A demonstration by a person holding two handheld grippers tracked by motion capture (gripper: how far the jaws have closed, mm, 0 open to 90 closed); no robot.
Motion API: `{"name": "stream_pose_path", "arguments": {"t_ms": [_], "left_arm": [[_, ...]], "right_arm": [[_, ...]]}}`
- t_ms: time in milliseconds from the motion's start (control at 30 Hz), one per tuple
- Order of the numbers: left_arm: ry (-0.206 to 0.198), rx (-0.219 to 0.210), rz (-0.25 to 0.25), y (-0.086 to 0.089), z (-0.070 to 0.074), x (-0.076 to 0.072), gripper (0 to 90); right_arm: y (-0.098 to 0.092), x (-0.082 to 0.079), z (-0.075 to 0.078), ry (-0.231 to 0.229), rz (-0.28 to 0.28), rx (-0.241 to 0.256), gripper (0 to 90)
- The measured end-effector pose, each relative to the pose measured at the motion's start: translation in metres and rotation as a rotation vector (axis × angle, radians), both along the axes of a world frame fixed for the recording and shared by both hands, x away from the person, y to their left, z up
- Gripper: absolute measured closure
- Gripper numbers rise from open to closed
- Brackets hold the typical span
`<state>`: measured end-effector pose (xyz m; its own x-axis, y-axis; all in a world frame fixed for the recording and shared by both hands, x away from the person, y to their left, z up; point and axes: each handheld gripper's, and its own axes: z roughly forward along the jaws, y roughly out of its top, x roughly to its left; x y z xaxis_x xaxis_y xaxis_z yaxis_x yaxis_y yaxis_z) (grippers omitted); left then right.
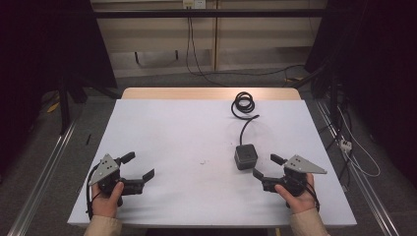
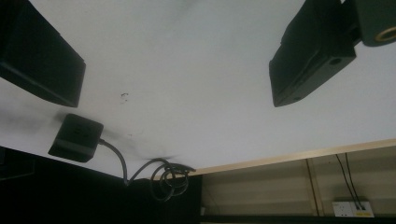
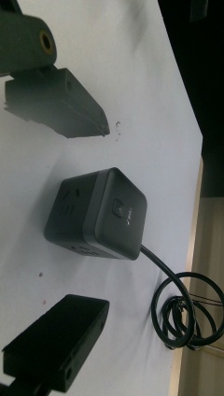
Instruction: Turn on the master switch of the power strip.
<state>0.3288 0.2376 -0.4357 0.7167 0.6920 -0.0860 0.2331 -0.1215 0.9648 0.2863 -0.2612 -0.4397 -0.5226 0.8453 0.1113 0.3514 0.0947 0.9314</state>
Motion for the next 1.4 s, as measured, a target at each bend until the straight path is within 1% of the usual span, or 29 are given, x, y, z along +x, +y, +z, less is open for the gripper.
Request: {"name": "stream_pose_path", "arguments": {"t_ms": [467, 967, 1400], "left_arm": [[0.000, 0.001, 0.004, 0.000, 0.000, 0.000, 3.4], [0.000, 0.004, 0.006, 0.000, 0.000, 0.000, 3.4], [0.001, 0.006, 0.004, 0.000, 0.000, 0.000, 3.4]], "right_arm": [[-0.009, -0.004, -0.003, -0.003, -0.008, -0.005, 13.1], [-0.014, -0.009, -0.006, 0.001, -0.010, -0.017, 13.2], [-0.018, -0.013, -0.008, 0.006, -0.016, -0.016, 13.1]]}}
